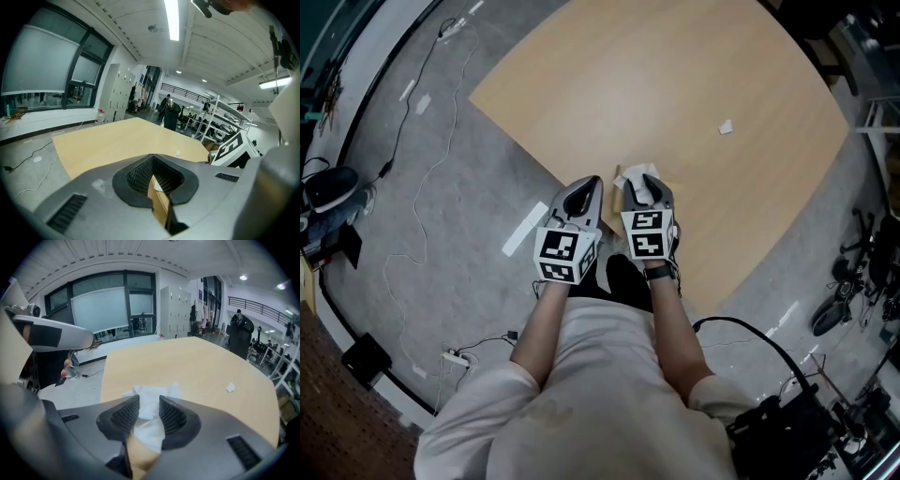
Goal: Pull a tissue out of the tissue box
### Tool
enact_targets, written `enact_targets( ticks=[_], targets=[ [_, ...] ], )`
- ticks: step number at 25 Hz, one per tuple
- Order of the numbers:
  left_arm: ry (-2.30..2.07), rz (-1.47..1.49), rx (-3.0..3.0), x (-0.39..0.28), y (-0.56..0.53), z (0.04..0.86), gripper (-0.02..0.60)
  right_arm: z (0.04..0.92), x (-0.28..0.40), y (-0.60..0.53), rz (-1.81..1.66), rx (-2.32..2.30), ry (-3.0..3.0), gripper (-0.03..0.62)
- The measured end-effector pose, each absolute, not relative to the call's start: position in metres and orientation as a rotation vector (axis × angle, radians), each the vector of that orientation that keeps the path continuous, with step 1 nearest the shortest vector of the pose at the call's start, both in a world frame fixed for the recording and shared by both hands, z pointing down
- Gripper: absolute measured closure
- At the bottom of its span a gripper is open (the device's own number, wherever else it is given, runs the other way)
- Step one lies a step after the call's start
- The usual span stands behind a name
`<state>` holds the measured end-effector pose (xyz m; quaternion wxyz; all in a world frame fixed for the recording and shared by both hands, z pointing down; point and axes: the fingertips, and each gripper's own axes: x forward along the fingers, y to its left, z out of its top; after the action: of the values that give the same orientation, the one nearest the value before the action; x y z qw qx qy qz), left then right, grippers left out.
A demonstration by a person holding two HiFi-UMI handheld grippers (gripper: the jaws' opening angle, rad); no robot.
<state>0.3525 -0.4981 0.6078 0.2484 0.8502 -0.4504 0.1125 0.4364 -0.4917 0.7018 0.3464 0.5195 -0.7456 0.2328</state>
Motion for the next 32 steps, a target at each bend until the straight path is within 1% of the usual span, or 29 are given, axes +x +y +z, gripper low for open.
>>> enact_targets(
  ticks=[2, 4, 6, 7, 12, 16, 22, 32],
  targets=[
    [-1.229, 0.306, 2.319, 0.353, -0.497, 0.605, 0.581, 0.701, 0.437, -0.492, 0.608, 1.351, -1.918, 0.487],
    [-1.23, 0.305, 2.324, 0.354, -0.496, 0.601, 0.581, 0.701, 0.437, -0.491, 0.614, 1.352, -1.904, 0.539],
    [-1.232, 0.301, 2.332, 0.356, -0.496, 0.596, 0.581, 0.701, 0.44, -0.49, 0.639, 1.362, -1.9, 0.568],
    [-1.235, 0.298, 2.337, 0.357, -0.496, 0.594, 0.581, 0.7, 0.441, -0.49, 0.655, 1.371, -1.904, 0.572],
    [-1.251, 0.263, 2.368, 0.35, -0.502, 0.575, 0.581, 0.671, 0.437, -0.499, 0.67, 1.426, -1.949, 0.579],
    [-1.258, 0.217, 2.421, 0.353, -0.511, 0.547, 0.581, 0.627, 0.437, -0.511, 0.625, 1.49, -2.02, 0.579],
    [-1.273, 0.109, 2.537, 0.354, -0.531, 0.483, 0.581, 0.53, 0.437, -0.536, 0.517, 1.618, -2.185, 0.58],
    [-1.296, -0.124, 2.734, 0.368, -0.539, 0.365, 0.581, 0.363, 0.449, -0.528, 0.122, 1.895, -2.41, 0.58]
  ],
)
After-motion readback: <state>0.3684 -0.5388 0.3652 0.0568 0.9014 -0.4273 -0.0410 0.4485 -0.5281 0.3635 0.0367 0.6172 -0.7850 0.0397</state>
